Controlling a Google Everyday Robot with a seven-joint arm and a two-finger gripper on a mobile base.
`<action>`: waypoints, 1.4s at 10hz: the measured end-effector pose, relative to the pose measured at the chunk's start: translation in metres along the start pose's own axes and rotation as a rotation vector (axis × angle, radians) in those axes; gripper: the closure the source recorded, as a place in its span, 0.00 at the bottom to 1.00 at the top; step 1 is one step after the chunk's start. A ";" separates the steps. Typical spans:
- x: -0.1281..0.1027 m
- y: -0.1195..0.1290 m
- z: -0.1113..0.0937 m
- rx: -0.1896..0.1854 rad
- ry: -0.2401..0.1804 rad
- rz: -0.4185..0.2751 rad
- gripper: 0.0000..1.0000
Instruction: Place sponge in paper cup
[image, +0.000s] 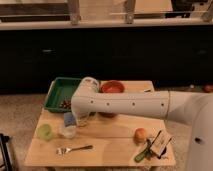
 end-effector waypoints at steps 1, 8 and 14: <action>0.000 0.000 -0.001 0.000 -0.002 -0.010 0.99; -0.034 0.003 -0.013 -0.091 -0.167 -0.280 0.99; -0.035 0.003 -0.004 -0.321 -0.193 -0.506 0.99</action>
